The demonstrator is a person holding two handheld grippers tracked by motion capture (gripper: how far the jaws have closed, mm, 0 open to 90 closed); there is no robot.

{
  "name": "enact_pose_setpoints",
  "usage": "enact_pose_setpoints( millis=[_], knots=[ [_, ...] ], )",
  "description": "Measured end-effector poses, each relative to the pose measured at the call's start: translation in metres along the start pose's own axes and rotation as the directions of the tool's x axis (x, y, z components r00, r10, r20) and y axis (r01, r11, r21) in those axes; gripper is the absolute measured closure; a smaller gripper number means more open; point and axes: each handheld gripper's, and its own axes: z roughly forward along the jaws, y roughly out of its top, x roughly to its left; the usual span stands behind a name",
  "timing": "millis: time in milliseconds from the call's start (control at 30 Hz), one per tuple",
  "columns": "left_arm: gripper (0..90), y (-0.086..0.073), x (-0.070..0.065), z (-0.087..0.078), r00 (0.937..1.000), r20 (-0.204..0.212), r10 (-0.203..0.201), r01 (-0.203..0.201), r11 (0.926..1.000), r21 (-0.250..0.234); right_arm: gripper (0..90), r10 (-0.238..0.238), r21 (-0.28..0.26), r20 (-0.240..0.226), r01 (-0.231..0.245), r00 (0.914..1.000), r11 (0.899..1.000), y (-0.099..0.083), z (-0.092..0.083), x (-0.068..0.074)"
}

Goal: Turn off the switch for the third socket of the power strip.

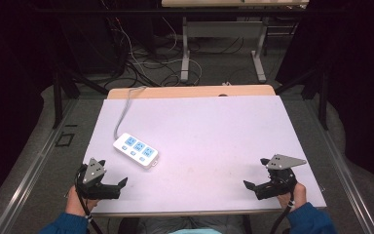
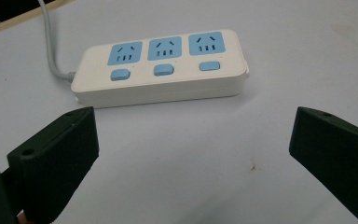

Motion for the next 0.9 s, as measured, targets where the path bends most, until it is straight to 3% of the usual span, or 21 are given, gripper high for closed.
enact_pose_setpoints(
  millis=[333, 500, 700, 900],
  knots=[
    [1.2, 0.004, 0.003, -0.002, 0.9999, 0.0, -0.012, 0.012, 0.9999, 0.01, 0.0, 0.0, 0.002, 0.008, 0.0, 1.0, 1.0, 0.0, 0.001, 0.0],
    [0.9, 0.007, 0.004, -0.003, 0.9998, -0.01, -0.02, 0.02, 0.9998, 0.003, 0.0, -0.001, 0.025, 0.003, 0.001, 1.0, 1.0, 0.001, 0.0, 0.0],
    [1.0, 0.012, 0.007, -0.004, 0.9991, -0.023, -0.037, 0.037, 0.9992, -0.013, 0.0, -0.001, 0.009, 0.009, 0.001, 1.0, 1.0, 0.0, 0.002, 0.0],
    [0.5, 0.017, 0.009, -0.003, 0.9989, -0.028, -0.038, 0.038, 0.9993, 0.003, 0.2, -0.002, 0.016, 0.009, 0.002, 1.0, 1.0, 0.0, 0.002, 0.001]
  ],
)
